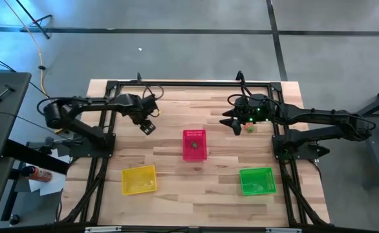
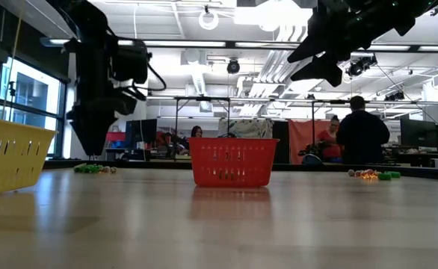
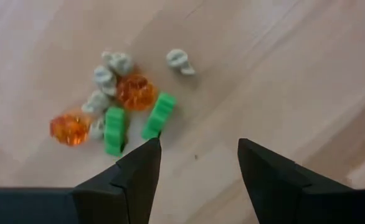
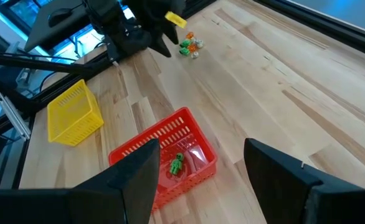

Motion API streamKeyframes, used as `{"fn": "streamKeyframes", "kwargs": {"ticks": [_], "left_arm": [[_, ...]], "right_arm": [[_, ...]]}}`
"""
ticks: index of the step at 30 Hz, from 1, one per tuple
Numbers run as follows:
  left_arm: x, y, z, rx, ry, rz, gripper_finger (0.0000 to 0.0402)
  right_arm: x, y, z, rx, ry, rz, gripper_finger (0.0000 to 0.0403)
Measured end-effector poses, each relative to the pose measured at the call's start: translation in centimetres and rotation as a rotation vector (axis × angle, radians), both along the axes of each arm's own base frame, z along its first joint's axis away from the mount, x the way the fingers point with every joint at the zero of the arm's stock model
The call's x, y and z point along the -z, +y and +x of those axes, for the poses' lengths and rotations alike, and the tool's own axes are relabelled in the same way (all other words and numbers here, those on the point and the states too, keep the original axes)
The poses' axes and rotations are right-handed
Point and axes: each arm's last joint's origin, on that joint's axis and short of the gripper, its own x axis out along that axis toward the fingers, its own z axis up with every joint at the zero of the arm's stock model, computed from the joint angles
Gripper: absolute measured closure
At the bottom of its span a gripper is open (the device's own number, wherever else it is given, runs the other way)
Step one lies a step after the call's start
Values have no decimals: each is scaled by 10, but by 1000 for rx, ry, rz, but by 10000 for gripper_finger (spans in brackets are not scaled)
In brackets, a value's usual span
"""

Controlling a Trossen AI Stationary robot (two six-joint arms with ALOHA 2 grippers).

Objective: Sort Halloween decoration
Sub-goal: Put the green skeleton toy into the red bin

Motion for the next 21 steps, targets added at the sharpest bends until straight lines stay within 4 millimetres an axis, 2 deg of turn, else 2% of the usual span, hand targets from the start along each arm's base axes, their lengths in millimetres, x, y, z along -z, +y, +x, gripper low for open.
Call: {"fn": "streamKeyframes", "kwargs": {"ticks": [4,14,17,21], "left_arm": [[11,3,3,53,74,31,199],[33,9,8,145,165,-16,204],[34,9,8,174,166,-18,222],[34,9,8,187,160,-23,272]], "right_arm": [[0,0,0,11,-1,10,177],[0,-2,0,78,4,-2,177],[0,-2,0,86,2,10,177],[0,-3,-1,110,3,2,177]]}}
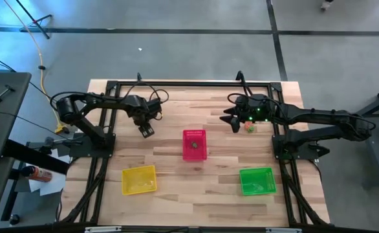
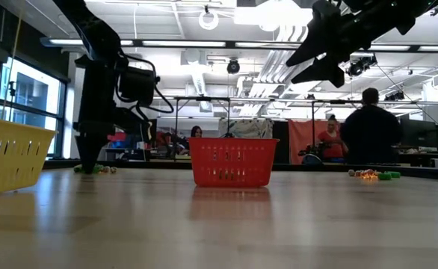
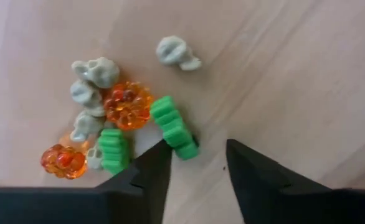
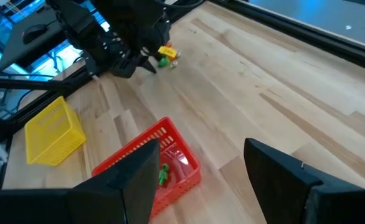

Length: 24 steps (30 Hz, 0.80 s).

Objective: Sort Halloween decoration
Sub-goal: Put the green skeleton toy into the red bin

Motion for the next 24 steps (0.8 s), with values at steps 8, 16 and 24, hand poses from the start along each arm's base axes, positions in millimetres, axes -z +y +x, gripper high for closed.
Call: {"fn": "streamKeyframes", "kwargs": {"ticks": [8,16,24], "left_arm": [[-1,-1,0,12,-18,-13,395],[-23,-7,-9,18,-93,-46,400],[-65,-21,-22,75,-354,-139,401]], "right_arm": [[0,-1,0,21,3,-11,177],[0,-1,0,21,3,-10,177],[-3,-1,1,23,-30,-13,177]]}}
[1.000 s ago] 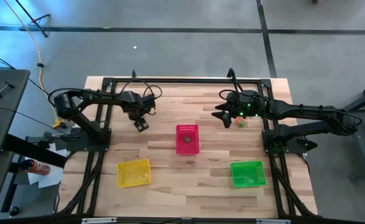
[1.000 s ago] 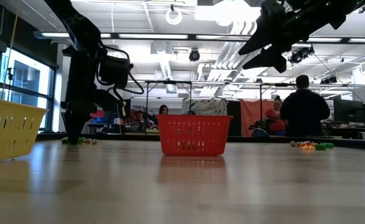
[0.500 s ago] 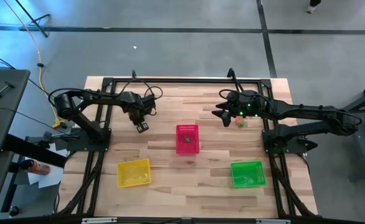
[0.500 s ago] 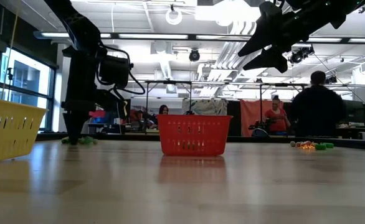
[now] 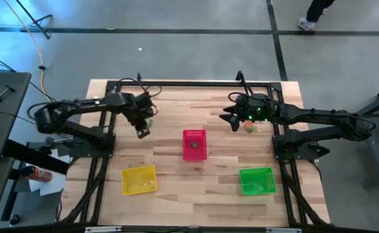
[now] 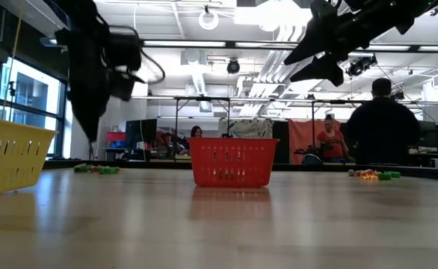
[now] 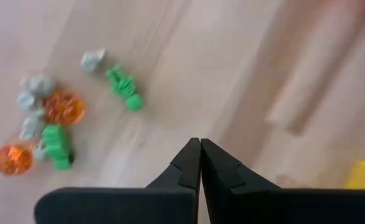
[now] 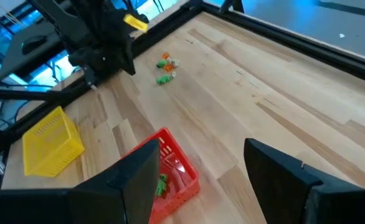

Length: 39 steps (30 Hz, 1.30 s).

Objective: Sort Halloween decoration
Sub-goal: Put the green skeleton toy into the red bin

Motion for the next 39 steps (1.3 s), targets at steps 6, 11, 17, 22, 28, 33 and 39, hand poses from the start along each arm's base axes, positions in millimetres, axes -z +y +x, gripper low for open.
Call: {"fn": "streamKeyframes", "kwargs": {"ticks": [6,11,17,22,28,33,39], "left_arm": [[-38,-3,0,31,-212,92,401],[-59,-4,9,16,-297,202,401],[-35,-3,6,-206,-102,164,395],[-2,-1,11,-275,23,100,349],[25,7,26,-287,140,137,265],[38,11,35,-278,188,129,220],[55,14,40,-259,254,151,209]], "right_arm": [[-6,-1,3,-5,-66,-26,177],[-13,-1,5,-18,-125,-77,177],[-11,-1,4,-19,-109,-74,177],[-11,-1,4,-17,-106,-89,177],[-11,-2,4,-2,-103,-96,177],[-11,-2,4,-2,-101,-96,177],[-10,-2,4,-2,-94,-94,177]]}}
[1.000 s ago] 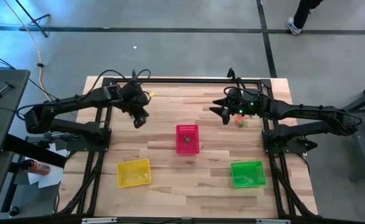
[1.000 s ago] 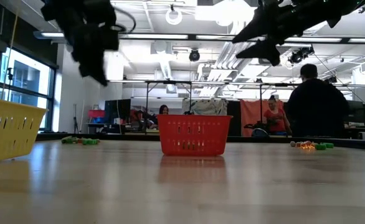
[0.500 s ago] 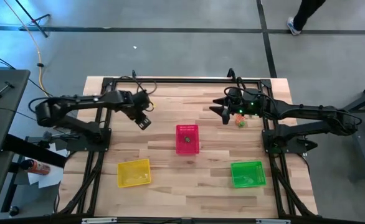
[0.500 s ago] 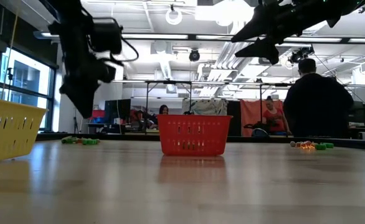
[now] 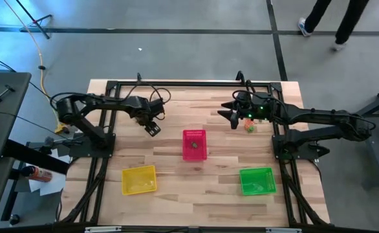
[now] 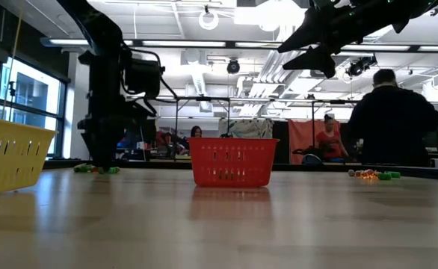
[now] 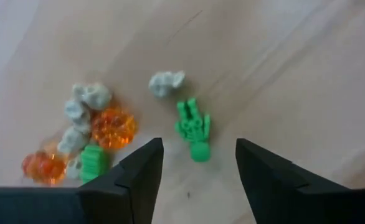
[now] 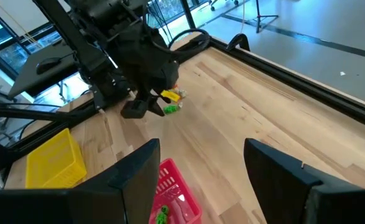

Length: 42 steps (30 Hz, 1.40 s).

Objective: Sort Halloween decoration
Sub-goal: Put the green skeleton toy into the red bin

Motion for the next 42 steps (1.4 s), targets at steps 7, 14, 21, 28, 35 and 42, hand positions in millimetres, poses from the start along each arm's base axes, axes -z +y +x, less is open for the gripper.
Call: {"fn": "streamKeyframes", "kwargs": {"ticks": [7,14,21,28,35,42], "left_arm": [[10,2,6,32,2,-13,252],[10,0,4,55,13,-46,384],[-13,-4,-2,96,-95,-75,393],[-63,-15,-19,157,-344,-72,397],[-133,-18,-19,241,-917,151,397],[-188,-21,-1,395,-1464,374,398]], "right_arm": [[0,0,0,1,0,0,177],[1,0,0,3,9,11,177],[1,0,0,3,13,13,177],[1,0,0,7,6,28,177],[-14,-1,4,20,-185,89,177],[-43,4,5,-141,-457,-27,177]]}}
